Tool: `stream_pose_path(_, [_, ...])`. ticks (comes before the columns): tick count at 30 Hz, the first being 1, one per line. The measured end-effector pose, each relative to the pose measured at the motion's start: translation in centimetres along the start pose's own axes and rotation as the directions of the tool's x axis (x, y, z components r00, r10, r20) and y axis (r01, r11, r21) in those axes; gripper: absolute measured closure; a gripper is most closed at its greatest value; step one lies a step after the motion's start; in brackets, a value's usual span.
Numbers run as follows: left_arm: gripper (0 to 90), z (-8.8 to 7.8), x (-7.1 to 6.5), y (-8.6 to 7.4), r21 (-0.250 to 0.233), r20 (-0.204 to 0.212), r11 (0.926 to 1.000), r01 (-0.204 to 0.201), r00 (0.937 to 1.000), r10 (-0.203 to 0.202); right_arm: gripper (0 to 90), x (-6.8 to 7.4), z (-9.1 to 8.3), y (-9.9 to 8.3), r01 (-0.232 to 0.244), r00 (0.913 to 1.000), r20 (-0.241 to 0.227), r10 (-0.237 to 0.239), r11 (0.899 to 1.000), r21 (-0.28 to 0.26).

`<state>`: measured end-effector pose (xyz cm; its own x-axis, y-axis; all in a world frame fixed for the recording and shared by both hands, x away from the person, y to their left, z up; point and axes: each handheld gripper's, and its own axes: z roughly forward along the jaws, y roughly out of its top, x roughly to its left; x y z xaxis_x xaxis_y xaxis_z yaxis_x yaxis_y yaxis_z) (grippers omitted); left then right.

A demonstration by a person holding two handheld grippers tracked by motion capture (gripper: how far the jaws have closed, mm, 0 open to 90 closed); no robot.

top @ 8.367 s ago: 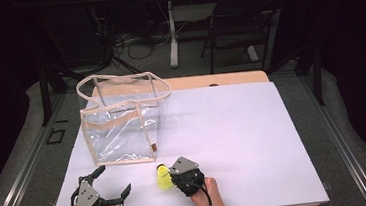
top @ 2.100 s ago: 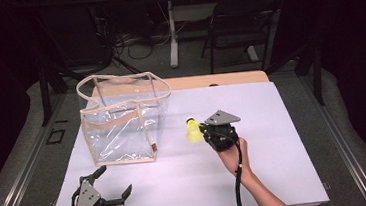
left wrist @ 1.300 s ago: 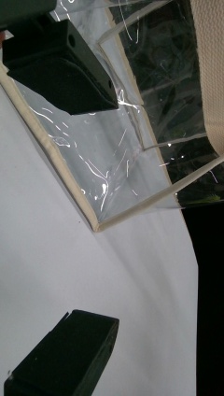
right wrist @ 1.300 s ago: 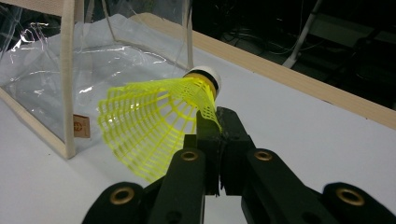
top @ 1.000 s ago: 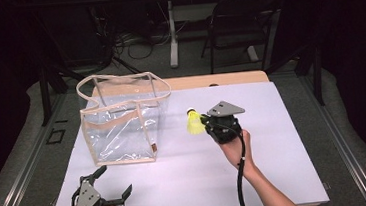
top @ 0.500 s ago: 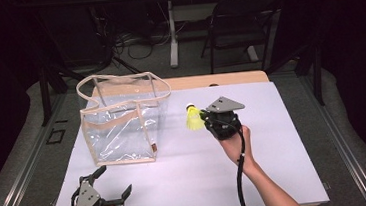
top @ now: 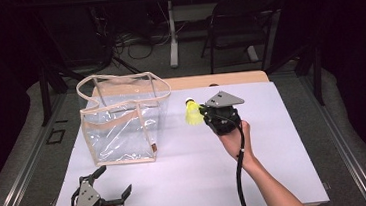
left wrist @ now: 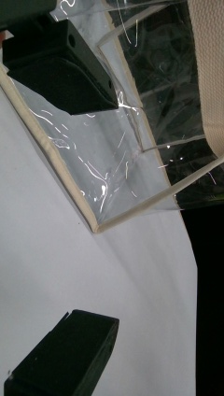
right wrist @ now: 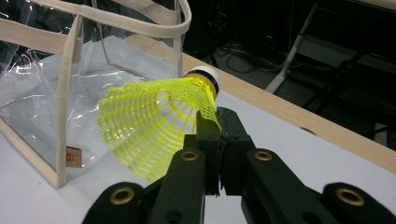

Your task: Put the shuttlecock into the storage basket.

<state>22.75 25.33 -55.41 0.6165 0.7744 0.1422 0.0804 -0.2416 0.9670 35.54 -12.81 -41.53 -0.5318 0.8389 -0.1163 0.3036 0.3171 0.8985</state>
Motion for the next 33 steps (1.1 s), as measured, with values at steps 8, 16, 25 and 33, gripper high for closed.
stream_pose_path(8, [0.1,0.0,0.0,0.0,-0.001,0.0,1.0,0.0,1.0,0.0,89.0,0.0,0.0,1.1,0.013,0.9999,0.004,-0.013,1.0,-0.01])
stream_pose_path(16, [0.1,0.0,0.0,0.0,-0.001,0.0,1.0,0.0,1.0,0.0,89.0,-0.1,0.3,2.1,0.014,0.9999,0.007,-0.014,1.0,-0.022])
stream_pose_path(25, [0.1,0.1,0.0,0.0,-0.002,0.001,1.0,-0.001,1.0,0.001,89.0,-0.2,0.5,3.1,0.01,0.9999,0.004,-0.01,1.0,-0.029])
stream_pose_path(33, [0.1,0.0,0.0,0.0,-0.002,0.0,1.0,-0.001,1.0,0.001,89.0,-0.3,0.9,3.9,0.002,1.0,-0.002,-0.002,0.999,-0.034])
